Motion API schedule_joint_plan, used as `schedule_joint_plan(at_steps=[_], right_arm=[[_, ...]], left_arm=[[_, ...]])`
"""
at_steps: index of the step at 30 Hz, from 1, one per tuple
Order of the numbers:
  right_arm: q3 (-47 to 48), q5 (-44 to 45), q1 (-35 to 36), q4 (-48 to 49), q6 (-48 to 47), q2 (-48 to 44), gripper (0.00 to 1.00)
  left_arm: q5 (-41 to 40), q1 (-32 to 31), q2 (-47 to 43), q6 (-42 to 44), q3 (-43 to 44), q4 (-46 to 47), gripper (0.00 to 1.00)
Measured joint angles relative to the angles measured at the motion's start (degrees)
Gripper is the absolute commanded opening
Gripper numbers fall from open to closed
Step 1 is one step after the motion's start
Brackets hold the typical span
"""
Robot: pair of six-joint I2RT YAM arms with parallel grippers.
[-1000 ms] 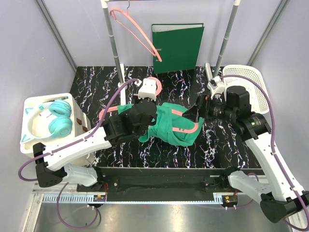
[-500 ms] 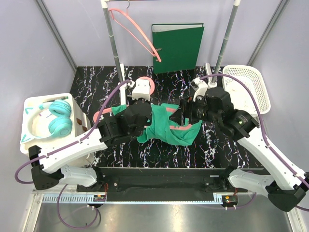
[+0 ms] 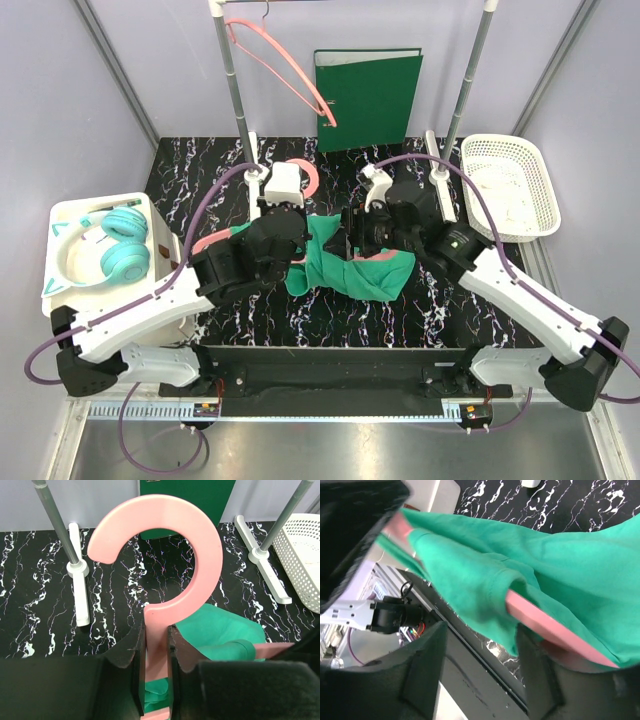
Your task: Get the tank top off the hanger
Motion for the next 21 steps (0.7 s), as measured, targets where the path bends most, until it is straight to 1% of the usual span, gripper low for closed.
schedule_joint_plan(at_steps=[1, 2, 4, 5, 6, 7, 8, 13, 21], right_arm=[[0.0, 0.07, 0.0, 0.55, 0.07, 0.83, 0.56], [-0.09, 0.04, 0.0, 0.94, -0.02, 1.33, 0.45], [-0.22, 0.02, 0.02, 1.7, -0.02, 2.19, 0.33], [-0.35, 0.02, 0.02, 1.9, -0.13, 2.27, 0.19], [-0.59, 0.13, 0.02, 2.19, 0.11, 2.25, 0.1], [-0.85, 0.37, 0.04, 2.58, -0.11, 2.14, 0.04], [-1.22, 0.87, 0.04, 3.04, -0.11, 1.9, 0.0], [-3.58, 3.48, 0.09, 3.72, -0.2, -1.03, 0.0], [-7.82, 11.74, 0.15, 1.01, 0.17, -12.9, 0.0]], left_arm=[[0.13, 0.15, -0.31, -0.28, 0.0, -0.31, 0.0], [0.24, 0.26, -0.5, -0.44, 0.0, -0.48, 0.0], [0.28, 0.35, -0.7, -0.66, 0.0, -0.74, 0.0], [0.31, 0.35, -0.74, -0.72, 0.0, -0.9, 0.0], [0.42, 0.35, -0.74, -0.83, 0.0, -0.96, 0.0], [0.46, 0.35, -0.79, -0.9, 0.0, -0.96, 0.0], [0.5, 0.35, -0.85, -0.98, 0.0, -0.98, 0.0], [0.5, 0.35, -1.62, -1.42, -0.02, -1.01, 0.0], [-1.03, 0.33, -4.68, -1.7, -2.54, -0.87, 0.0]])
